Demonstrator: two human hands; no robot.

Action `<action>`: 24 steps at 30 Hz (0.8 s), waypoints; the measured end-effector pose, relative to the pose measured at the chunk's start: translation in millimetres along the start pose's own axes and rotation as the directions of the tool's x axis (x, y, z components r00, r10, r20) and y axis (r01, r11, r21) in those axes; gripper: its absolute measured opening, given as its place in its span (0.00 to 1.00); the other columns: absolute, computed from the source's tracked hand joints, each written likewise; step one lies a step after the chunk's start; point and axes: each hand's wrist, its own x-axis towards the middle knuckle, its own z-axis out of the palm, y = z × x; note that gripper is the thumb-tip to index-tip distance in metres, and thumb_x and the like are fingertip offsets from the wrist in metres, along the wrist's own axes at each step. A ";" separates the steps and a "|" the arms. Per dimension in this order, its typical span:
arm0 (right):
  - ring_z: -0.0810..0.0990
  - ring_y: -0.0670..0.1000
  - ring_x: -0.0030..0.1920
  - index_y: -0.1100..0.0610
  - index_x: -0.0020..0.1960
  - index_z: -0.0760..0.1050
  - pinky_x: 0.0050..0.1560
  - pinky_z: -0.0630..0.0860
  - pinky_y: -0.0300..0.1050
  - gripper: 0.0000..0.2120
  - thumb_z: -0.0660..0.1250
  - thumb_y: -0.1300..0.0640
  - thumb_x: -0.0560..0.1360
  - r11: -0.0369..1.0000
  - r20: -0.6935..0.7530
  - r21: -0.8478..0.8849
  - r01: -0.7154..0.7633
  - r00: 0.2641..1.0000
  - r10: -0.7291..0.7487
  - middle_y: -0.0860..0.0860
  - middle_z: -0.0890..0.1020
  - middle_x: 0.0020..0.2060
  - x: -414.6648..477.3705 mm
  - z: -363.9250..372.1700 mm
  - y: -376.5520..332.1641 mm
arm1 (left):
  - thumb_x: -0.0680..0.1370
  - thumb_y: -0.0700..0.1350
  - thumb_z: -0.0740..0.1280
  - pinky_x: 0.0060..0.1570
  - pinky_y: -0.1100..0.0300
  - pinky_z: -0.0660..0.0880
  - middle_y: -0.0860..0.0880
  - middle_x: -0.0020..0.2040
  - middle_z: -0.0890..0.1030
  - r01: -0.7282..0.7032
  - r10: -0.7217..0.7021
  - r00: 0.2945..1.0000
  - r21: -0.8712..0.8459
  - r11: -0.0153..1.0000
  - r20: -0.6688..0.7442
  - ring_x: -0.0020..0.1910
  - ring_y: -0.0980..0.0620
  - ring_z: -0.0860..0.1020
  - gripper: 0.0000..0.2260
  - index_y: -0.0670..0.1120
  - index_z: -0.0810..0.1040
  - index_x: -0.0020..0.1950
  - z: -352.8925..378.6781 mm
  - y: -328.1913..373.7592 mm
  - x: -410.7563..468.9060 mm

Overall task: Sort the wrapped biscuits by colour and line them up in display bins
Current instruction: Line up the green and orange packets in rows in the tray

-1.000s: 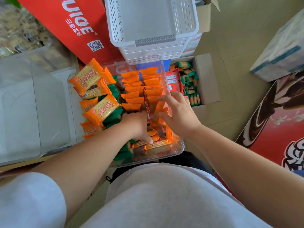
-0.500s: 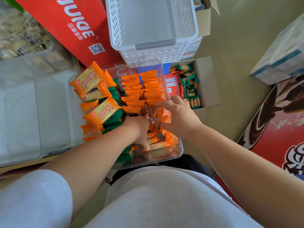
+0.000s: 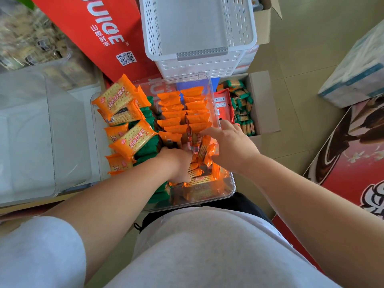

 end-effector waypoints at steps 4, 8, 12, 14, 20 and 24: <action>0.68 0.58 0.65 0.39 0.75 0.65 0.58 0.76 0.53 0.34 0.73 0.56 0.73 1.000 -0.015 0.018 -0.006 1.000 0.006 0.51 0.69 0.61 0.9 2.7 0.4 | 0.66 0.74 0.68 0.65 0.41 0.71 0.49 0.68 0.75 0.000 0.002 0.999 0.033 0.999 -0.053 0.63 0.42 0.77 0.46 0.46 0.64 0.74 6.6 3.6 -0.4; 0.68 0.59 0.66 0.39 0.74 0.65 0.59 0.76 0.54 0.34 0.74 0.57 0.73 1.000 -0.031 0.029 -0.003 1.000 0.004 0.51 0.69 0.62 1.0 5.1 2.3 | 0.64 0.76 0.70 0.61 0.43 0.73 0.49 0.63 0.78 0.019 -0.009 0.995 0.097 0.995 -0.101 0.60 0.43 0.78 0.46 0.47 0.68 0.71 1.2 4.9 1.8; 0.68 0.59 0.65 0.39 0.74 0.65 0.58 0.76 0.54 0.34 0.73 0.57 0.74 0.999 -0.039 0.036 -0.006 0.999 0.007 0.51 0.69 0.61 1.5 7.0 3.2 | 0.65 0.67 0.72 0.54 0.47 0.76 0.51 0.47 0.79 0.011 0.023 0.978 0.163 0.986 -0.206 0.47 0.44 0.80 0.35 0.46 0.72 0.62 0.2 13.2 -3.3; 0.68 0.58 0.65 0.39 0.74 0.65 0.57 0.76 0.53 0.33 0.72 0.58 0.74 0.999 -0.043 0.050 -0.005 0.999 0.007 0.50 0.69 0.60 1.5 7.5 3.1 | 0.65 0.66 0.73 0.56 0.45 0.75 0.49 0.52 0.80 0.036 0.008 0.972 0.183 0.982 -0.234 0.49 0.43 0.81 0.36 0.45 0.70 0.64 2.5 17.4 -4.5; 0.69 0.57 0.63 0.40 0.73 0.67 0.55 0.77 0.53 0.34 0.75 0.53 0.72 1.000 -0.042 0.023 -0.004 0.999 0.005 0.50 0.69 0.59 -0.1 4.8 1.5 | 0.66 0.67 0.74 0.59 0.43 0.73 0.48 0.57 0.79 0.083 -0.035 0.975 0.211 0.974 -0.221 0.54 0.43 0.80 0.40 0.44 0.68 0.68 3.3 16.8 0.0; 0.69 0.57 0.63 0.39 0.73 0.67 0.54 0.78 0.52 0.33 0.76 0.50 0.72 0.999 -0.055 -0.032 -0.009 0.998 0.007 0.50 0.69 0.61 -2.1 1.2 -1.2 | 0.67 0.62 0.75 0.59 0.45 0.73 0.48 0.56 0.79 0.069 -0.037 0.979 0.153 0.986 -0.200 0.53 0.43 0.80 0.38 0.43 0.68 0.68 2.6 17.6 -3.8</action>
